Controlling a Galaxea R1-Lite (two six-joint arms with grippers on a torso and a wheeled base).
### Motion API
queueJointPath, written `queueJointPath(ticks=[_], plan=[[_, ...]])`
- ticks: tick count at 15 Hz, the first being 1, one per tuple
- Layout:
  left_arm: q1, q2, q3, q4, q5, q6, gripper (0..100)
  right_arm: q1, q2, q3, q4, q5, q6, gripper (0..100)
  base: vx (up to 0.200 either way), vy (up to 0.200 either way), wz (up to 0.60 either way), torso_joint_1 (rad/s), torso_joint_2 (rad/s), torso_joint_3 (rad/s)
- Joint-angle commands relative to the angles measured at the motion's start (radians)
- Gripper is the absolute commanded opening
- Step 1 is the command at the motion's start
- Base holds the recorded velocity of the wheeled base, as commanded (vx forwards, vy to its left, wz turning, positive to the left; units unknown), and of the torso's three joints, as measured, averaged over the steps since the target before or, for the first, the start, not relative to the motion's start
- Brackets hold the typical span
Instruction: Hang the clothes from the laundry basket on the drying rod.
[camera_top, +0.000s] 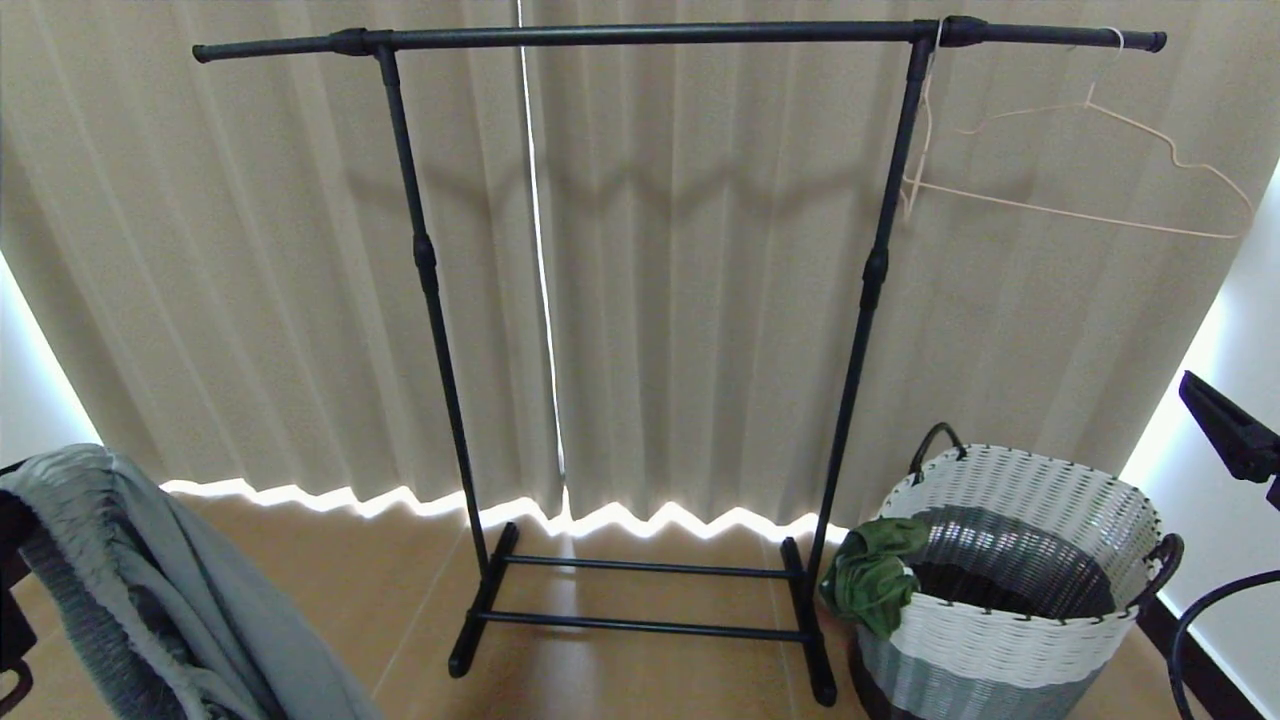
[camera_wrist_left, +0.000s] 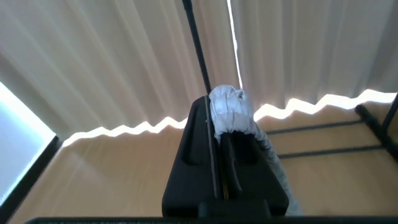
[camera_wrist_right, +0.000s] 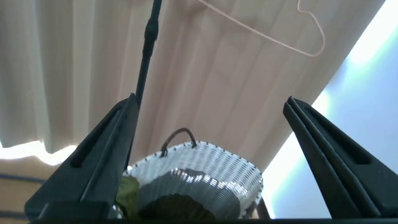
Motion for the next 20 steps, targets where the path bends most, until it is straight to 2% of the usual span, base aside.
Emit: queueJointPath(ticks=[1,4,6,10,13,16,20], plan=[[0.003,0.005,-0.021,-0.001,0.001,-0.017,0,-0.001,-0.001,-0.002,-0.001,0.000,-0.009,100,0.000,0.000,0.00,0.100,-0.29,-0.183],[0.012,0.008,-0.035,-0.005,0.001,-0.017,0,-0.001,0.002,0.003,-0.001,0.000,-0.009,100,0.000,0.000,0.00,0.159,-0.15,-0.245],[0.012,0.021,-0.032,-0.039,0.000,-0.016,0,-0.001,0.005,-0.002,-0.001,0.000,-0.012,100,0.000,0.000,0.00,0.200,-0.61,-0.242],[0.007,0.101,-0.018,-0.087,0.000,-0.011,0,-0.001,0.007,-0.011,0.001,0.000,-0.097,100,0.000,0.000,0.00,0.083,-0.54,-0.251],[0.007,0.115,0.014,-0.146,0.000,-0.010,0,-0.001,0.010,-0.008,0.004,0.003,-0.097,100,0.000,0.000,0.00,0.333,-0.48,-0.253],[0.007,0.121,0.017,-0.146,-0.002,-0.008,0,-0.001,0.022,0.003,0.021,0.013,-0.080,100,0.000,0.000,0.00,0.276,-0.49,-0.263],[0.007,0.129,0.026,-0.146,-0.002,-0.007,0,0.007,0.027,0.023,0.024,0.013,0.002,100,0.000,0.000,0.00,0.243,-0.51,-0.266]])
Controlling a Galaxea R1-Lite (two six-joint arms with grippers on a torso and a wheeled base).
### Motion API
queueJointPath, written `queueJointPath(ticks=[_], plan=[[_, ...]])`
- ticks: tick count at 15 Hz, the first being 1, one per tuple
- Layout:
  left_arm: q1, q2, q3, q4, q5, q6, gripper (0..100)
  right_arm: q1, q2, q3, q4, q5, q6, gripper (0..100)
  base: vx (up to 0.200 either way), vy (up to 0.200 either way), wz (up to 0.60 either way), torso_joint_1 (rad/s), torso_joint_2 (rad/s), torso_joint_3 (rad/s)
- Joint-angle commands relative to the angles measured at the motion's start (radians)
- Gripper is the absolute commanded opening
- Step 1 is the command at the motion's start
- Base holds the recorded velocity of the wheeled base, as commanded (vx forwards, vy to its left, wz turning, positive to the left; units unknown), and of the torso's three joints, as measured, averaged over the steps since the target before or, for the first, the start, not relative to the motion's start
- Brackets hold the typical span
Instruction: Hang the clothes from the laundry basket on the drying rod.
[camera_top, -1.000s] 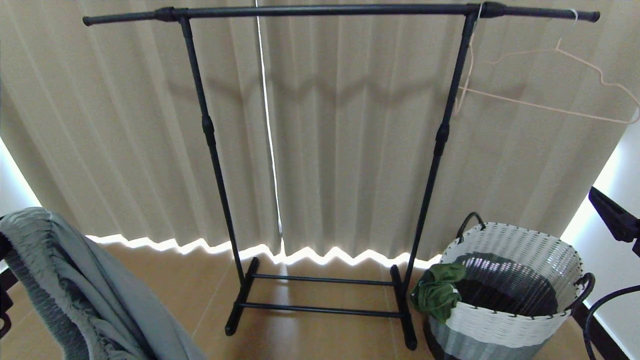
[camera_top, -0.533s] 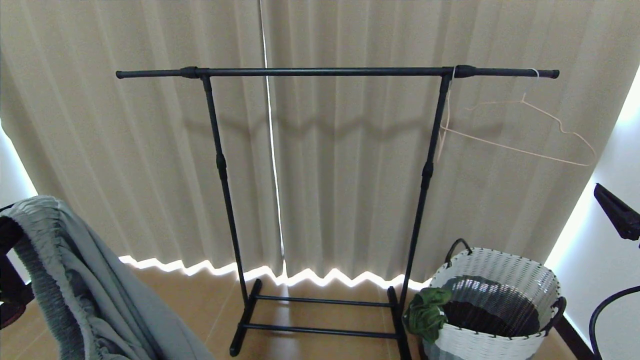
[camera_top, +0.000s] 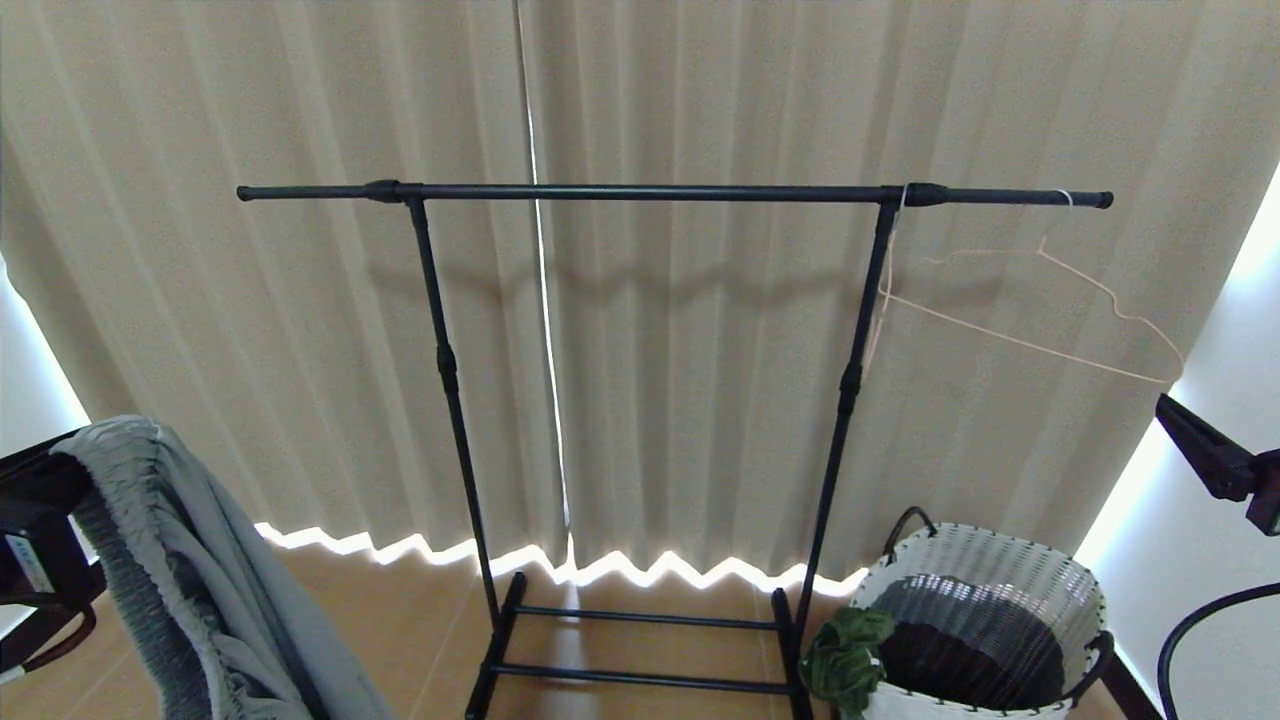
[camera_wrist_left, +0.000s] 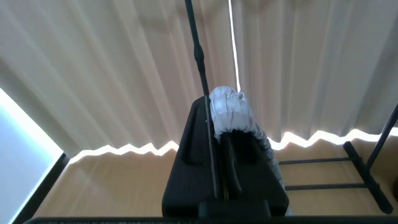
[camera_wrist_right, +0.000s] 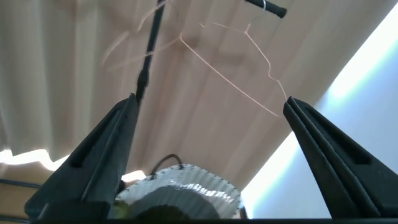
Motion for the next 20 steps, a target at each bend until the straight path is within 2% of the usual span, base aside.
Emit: queueJointPath(ticks=[1,5,7,9,10,15,20], plan=[[0.000,0.005,0.009,-0.002,0.000,0.002,0,0.001,0.004,0.025,-0.003,-0.001,0.002,100,0.000,0.000,0.00,0.256,-0.51,-0.266],[0.000,0.004,0.014,-0.046,0.002,0.002,0,-0.004,0.007,0.014,0.031,-0.001,0.005,100,0.000,0.000,0.00,0.110,-0.23,-0.116],[0.005,0.001,0.014,-0.065,0.002,-0.006,0,-0.005,0.008,-0.043,0.226,0.000,0.010,100,0.000,0.000,0.00,0.009,-0.03,-0.013],[0.005,0.001,0.011,-0.066,0.002,-0.007,0,0.004,0.002,-0.129,0.419,0.006,0.077,100,0.000,0.000,0.00,0.000,0.00,0.000],[0.005,0.007,0.006,-0.066,0.002,-0.009,0,0.012,0.002,-0.147,0.454,0.008,0.106,100,0.000,0.000,0.00,0.000,0.00,0.000],[0.000,0.024,0.012,-0.066,0.000,-0.001,0,0.022,-0.009,-0.141,0.468,0.003,0.116,100,0.000,0.000,0.00,0.000,0.00,0.000],[0.000,0.024,0.014,-0.066,0.000,-0.001,0,0.022,-0.009,-0.138,0.470,0.002,0.116,100,0.000,-0.200,0.00,0.007,0.00,-0.002]])
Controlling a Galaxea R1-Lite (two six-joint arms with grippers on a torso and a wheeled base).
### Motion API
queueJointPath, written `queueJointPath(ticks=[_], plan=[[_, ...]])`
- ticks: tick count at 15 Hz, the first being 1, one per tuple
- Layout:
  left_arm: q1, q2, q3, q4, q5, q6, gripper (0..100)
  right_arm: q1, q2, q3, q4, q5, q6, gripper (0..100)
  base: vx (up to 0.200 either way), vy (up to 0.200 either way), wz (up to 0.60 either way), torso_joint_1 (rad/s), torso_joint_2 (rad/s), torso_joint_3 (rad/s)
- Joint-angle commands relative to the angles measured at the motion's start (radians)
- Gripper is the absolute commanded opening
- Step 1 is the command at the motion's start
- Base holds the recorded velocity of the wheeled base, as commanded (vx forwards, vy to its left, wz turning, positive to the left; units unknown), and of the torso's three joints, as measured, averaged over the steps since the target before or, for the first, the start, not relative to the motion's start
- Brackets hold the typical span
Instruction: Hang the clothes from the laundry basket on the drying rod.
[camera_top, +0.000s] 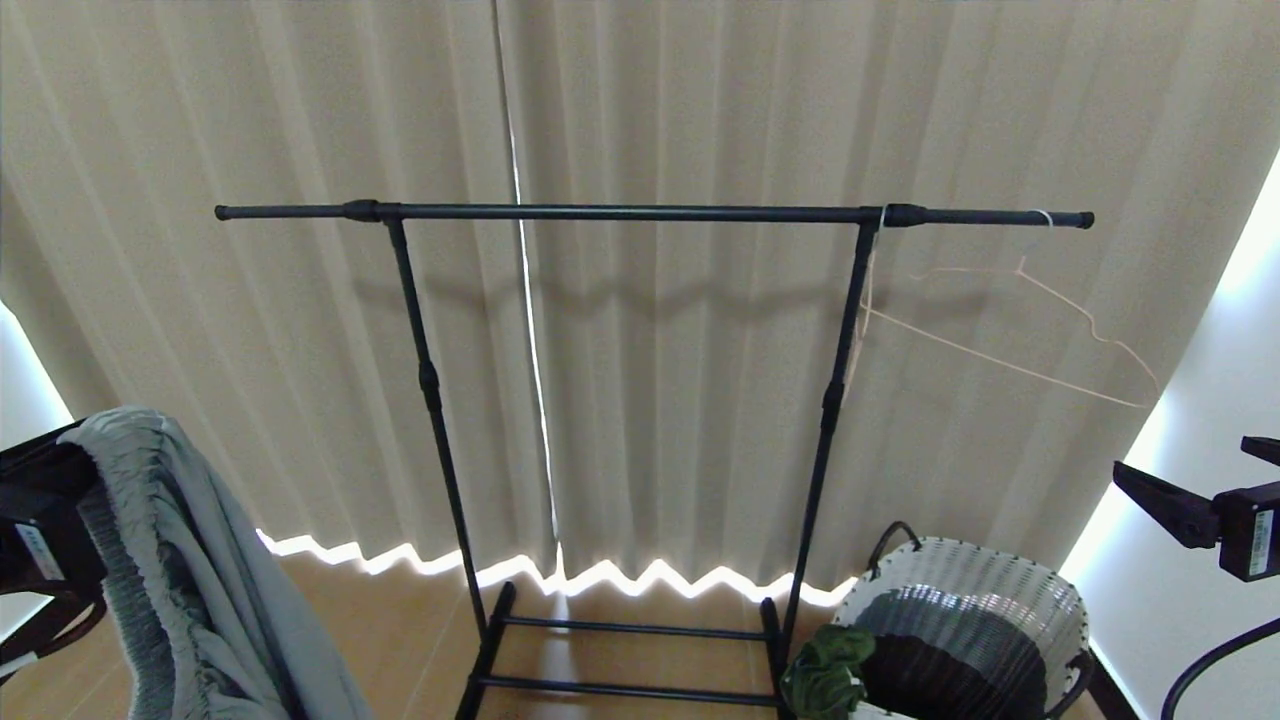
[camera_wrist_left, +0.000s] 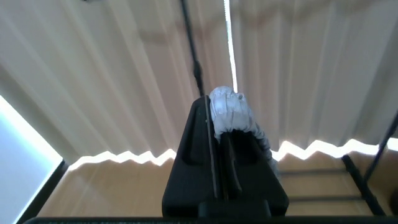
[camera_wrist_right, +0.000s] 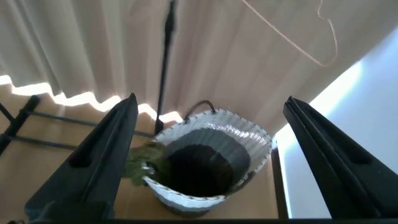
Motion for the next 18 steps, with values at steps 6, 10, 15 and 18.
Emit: queueJointPath(ticks=[6,10,15,18], plan=[[0.000,0.002,0.010,0.003,0.001,0.001,0,0.000,-0.007,0.001,-0.001,0.001,-0.001,100,0.000,-0.200,0.00,-0.002,0.00,0.002],[0.000,0.002,0.013,0.001,0.001,0.003,0,0.000,-0.016,0.001,-0.001,-0.001,-0.001,100,0.000,-0.200,0.00,0.001,0.00,0.001],[-0.001,0.000,0.027,0.000,0.001,0.001,0,0.002,-0.011,-0.012,-0.007,-0.001,-0.004,100,0.000,0.000,0.00,0.000,0.00,0.000],[-0.001,-0.003,0.030,0.001,0.001,0.001,0,0.002,-0.013,-0.012,-0.009,-0.003,-0.004,100,0.133,0.000,0.00,0.002,0.00,0.000]])
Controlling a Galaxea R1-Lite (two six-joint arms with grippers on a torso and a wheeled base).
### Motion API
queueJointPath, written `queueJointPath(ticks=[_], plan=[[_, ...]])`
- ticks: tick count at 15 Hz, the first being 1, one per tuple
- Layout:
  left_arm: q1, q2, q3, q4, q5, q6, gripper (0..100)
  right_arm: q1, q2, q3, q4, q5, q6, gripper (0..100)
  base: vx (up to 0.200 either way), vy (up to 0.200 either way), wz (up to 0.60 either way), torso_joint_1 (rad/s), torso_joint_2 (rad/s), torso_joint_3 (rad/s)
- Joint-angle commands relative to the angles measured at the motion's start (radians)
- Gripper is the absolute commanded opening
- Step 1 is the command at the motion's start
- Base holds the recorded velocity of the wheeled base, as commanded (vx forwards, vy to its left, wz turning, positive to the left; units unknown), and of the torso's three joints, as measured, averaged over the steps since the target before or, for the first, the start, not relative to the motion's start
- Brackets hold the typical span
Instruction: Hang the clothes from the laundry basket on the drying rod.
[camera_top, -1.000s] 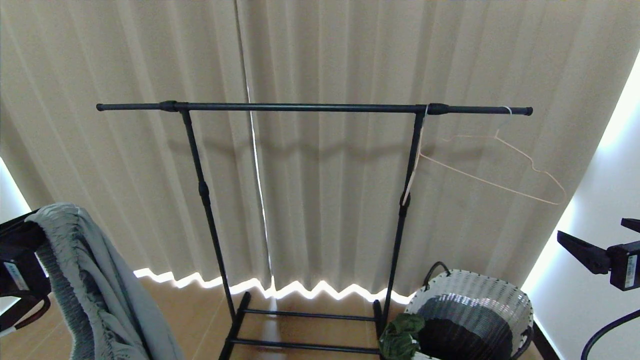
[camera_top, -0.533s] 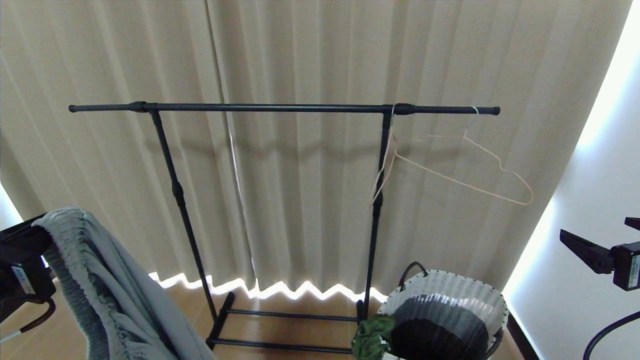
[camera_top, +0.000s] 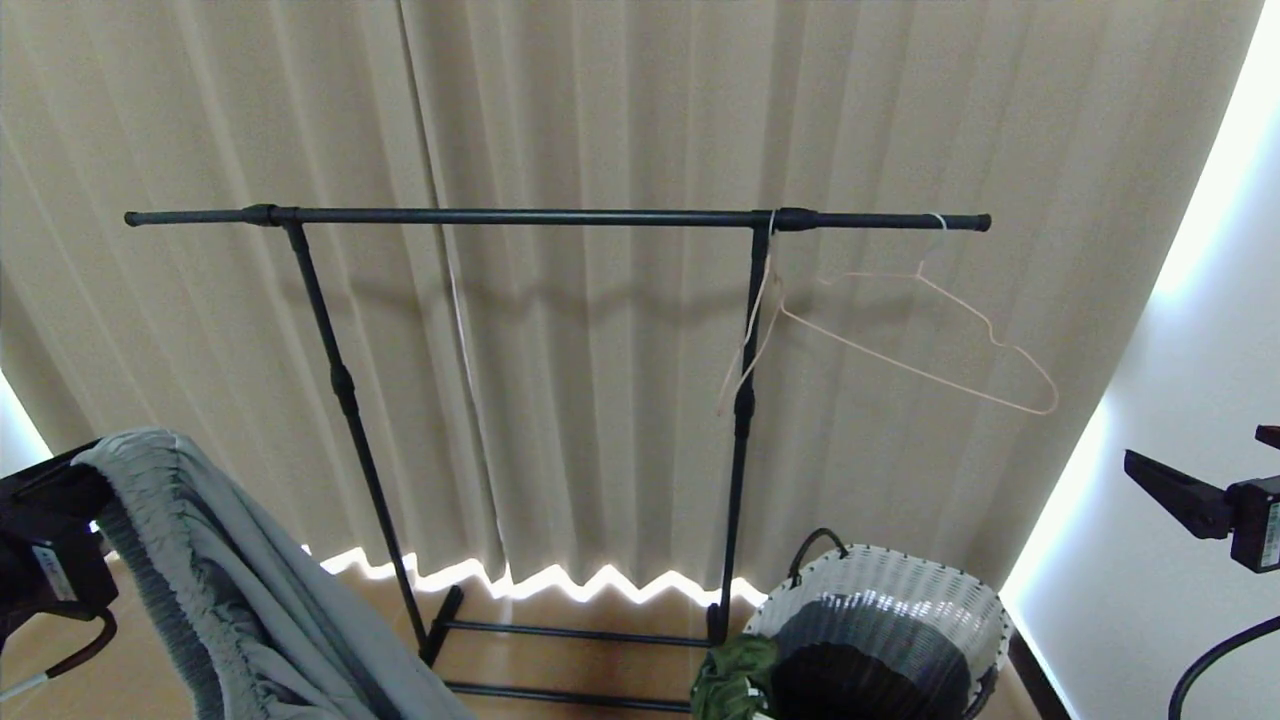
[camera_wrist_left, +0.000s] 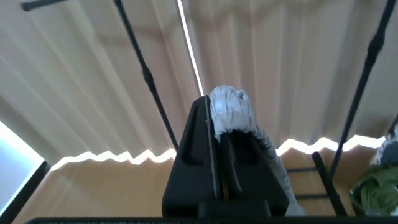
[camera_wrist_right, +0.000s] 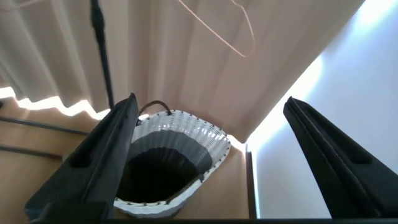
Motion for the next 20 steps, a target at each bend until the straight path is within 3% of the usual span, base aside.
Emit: queueJointPath(ticks=[1,13,16,20], plan=[[0.000,-0.001,0.000,-0.002,0.001,0.000,0,-0.001,-0.001,-0.003,-0.002,-0.001,0.000,100,0.200,0.000,0.00,-0.012,0.00,0.002],[-0.001,-0.003,0.002,-0.002,0.001,0.003,0,-0.006,0.004,-0.012,0.000,-0.005,-0.002,100,0.200,0.000,0.00,0.003,0.00,0.001],[-0.003,-0.001,0.011,-0.004,0.001,0.003,0,-0.047,0.037,-0.054,0.014,-0.005,-0.017,100,0.000,0.000,0.00,0.000,0.00,0.000],[-0.003,0.002,0.013,-0.004,-0.036,0.034,0,-0.144,0.248,-0.198,0.015,-0.005,-0.071,100,0.000,0.000,0.00,0.000,0.00,0.000]])
